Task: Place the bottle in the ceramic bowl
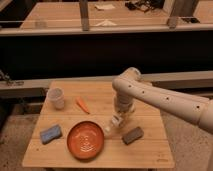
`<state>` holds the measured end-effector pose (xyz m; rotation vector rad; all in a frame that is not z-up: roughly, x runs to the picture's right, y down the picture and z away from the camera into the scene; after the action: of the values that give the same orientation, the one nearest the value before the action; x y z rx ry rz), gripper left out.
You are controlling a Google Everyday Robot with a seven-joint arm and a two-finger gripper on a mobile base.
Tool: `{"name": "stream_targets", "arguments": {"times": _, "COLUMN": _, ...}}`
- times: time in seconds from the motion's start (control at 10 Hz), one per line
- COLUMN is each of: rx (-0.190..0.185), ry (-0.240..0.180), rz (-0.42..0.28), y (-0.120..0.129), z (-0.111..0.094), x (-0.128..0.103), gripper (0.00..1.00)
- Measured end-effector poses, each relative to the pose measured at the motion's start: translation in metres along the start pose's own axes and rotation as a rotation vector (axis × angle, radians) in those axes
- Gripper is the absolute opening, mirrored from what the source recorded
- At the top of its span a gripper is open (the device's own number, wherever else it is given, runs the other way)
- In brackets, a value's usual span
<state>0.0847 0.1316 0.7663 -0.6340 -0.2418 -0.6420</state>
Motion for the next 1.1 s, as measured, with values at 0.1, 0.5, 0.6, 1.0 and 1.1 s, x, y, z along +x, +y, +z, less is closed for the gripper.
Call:
{"name": "stream_targets", "arguments": {"times": 0.1, "rx": -0.003, "ry": 0.003, "rz": -0.018, "y": 0.000, "z": -0.003, "x": -0.007, "gripper": 0.10}}
{"name": "stream_targets", "arguments": {"times": 0.5, "rx": -0.004, "ry": 0.007, "rz": -0.080, "y": -0.003, "z": -0.009, "x": -0.032, "gripper": 0.10}}
{"name": "stream_targets", "arguments": {"times": 0.6, "rx": 0.000, "ry": 0.007, "rz": -0.101, "y": -0.010, "z": -0.011, "x": -0.045, "gripper": 0.10}}
{"name": "stream_targets", "arguments": {"times": 1.0, "rx": 0.008, "ry": 0.009, "rz": -0.166, "y": -0.020, "z": -0.013, "x": -0.078, "gripper": 0.10}}
{"name": "stream_targets", "arguments": {"times": 1.1, "rx": 0.007, "ry": 0.013, "rz": -0.174, "y": -0.022, "z": -0.012, "x": -0.081, "gripper": 0.10}}
